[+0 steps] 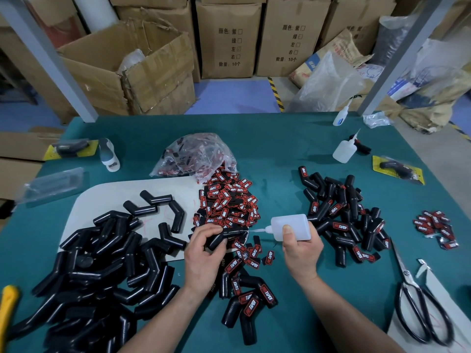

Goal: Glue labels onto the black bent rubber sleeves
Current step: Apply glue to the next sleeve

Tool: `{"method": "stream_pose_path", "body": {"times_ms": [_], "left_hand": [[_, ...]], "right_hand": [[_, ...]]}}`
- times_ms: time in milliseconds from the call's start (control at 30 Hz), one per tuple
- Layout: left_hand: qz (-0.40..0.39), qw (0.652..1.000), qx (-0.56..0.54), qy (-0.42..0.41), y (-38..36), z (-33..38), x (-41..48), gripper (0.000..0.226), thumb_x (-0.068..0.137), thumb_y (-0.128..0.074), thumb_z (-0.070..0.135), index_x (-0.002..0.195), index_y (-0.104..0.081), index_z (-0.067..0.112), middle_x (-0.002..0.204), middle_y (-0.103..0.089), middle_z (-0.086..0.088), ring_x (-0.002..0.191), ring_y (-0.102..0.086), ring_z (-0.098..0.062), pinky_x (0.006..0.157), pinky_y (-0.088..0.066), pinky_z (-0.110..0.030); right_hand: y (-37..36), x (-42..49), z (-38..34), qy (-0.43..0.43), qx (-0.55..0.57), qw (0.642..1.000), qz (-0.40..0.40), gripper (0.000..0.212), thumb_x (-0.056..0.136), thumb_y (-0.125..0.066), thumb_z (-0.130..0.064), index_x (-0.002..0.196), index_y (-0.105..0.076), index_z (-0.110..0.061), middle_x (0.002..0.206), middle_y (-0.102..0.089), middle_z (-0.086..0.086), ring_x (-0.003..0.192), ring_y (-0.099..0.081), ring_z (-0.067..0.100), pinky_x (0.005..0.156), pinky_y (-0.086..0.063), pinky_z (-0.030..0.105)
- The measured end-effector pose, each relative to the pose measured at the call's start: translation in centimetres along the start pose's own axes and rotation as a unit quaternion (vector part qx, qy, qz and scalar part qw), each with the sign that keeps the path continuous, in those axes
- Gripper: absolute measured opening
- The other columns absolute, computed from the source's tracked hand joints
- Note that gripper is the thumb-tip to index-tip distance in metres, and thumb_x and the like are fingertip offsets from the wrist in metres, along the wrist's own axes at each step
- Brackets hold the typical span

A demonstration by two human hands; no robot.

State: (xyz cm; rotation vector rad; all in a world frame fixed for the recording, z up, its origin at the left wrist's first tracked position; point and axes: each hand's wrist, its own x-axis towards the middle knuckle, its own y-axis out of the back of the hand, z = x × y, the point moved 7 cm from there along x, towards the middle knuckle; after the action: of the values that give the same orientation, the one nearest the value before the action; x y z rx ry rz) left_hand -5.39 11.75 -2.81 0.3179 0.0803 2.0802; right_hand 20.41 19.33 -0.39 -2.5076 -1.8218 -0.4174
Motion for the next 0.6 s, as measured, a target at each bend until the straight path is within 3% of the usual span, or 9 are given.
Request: {"method": "stream_pose_path", "body": {"times_ms": [67,233,333,433,600], "left_hand": [[-0.002,1.000,-0.001,0.008,0.05,-0.40,-0.01,0.053,0.085,-0.078,-0.003,0.107,-0.071,0.044,0.118,-0.066,0.017,0.111,-0.066,-0.011,0.064,-0.064,-0.045],[-0.002,1.000,-0.003,0.016,0.01,-0.63,-0.06,0.052,0.085,-0.079,-0.002,0.107,-0.071,0.045,0.119,-0.066,0.015,0.111,-0.067,-0.013,0.063,-0.064,-0.048],[-0.001,1.000,0.000,0.018,0.09,-0.46,-0.07,0.054,0.085,-0.079,-0.002,0.107,-0.071,0.046,0.118,-0.066,0.017,0.111,-0.066,-0.011,0.067,-0.065,-0.042],[0.002,1.000,0.007,0.011,0.17,0.07,-0.04,0.059,0.084,-0.079,-0.004,0.106,-0.070,0.051,0.116,-0.066,0.019,0.110,-0.066,-0.007,0.071,-0.062,-0.026],[0.002,1.000,-0.006,0.028,0.17,-0.13,-0.04,0.054,0.085,-0.078,-0.003,0.105,-0.071,0.046,0.116,-0.066,0.018,0.111,-0.066,-0.009,0.068,-0.065,-0.044]], "right_hand": [[-0.04,0.01,-0.12,0.002,0.004,1.000,-0.004,0.025,0.075,-0.066,-0.047,0.071,-0.055,-0.026,0.059,-0.056,0.002,0.052,-0.055,0.032,0.047,-0.047,0.046],[-0.04,0.11,-0.42,0.007,0.012,1.000,-0.005,0.024,0.075,-0.066,-0.048,0.070,-0.055,-0.027,0.057,-0.056,-0.010,0.053,-0.053,0.012,0.048,-0.045,0.032],[-0.06,0.15,-0.54,0.013,0.014,1.000,-0.008,0.024,0.075,-0.065,-0.048,0.070,-0.055,-0.027,0.057,-0.055,-0.010,0.053,-0.051,0.007,0.048,-0.043,0.028],[0.02,0.27,-0.55,0.015,0.014,1.000,-0.002,0.024,0.074,-0.065,-0.048,0.070,-0.054,-0.027,0.059,-0.054,-0.008,0.054,-0.051,0.005,0.049,-0.043,0.026],[0.11,0.39,-0.56,0.016,0.010,1.000,0.004,0.023,0.074,-0.064,-0.049,0.071,-0.054,-0.028,0.061,-0.055,-0.009,0.056,-0.051,0.006,0.051,-0.043,0.027]]}}
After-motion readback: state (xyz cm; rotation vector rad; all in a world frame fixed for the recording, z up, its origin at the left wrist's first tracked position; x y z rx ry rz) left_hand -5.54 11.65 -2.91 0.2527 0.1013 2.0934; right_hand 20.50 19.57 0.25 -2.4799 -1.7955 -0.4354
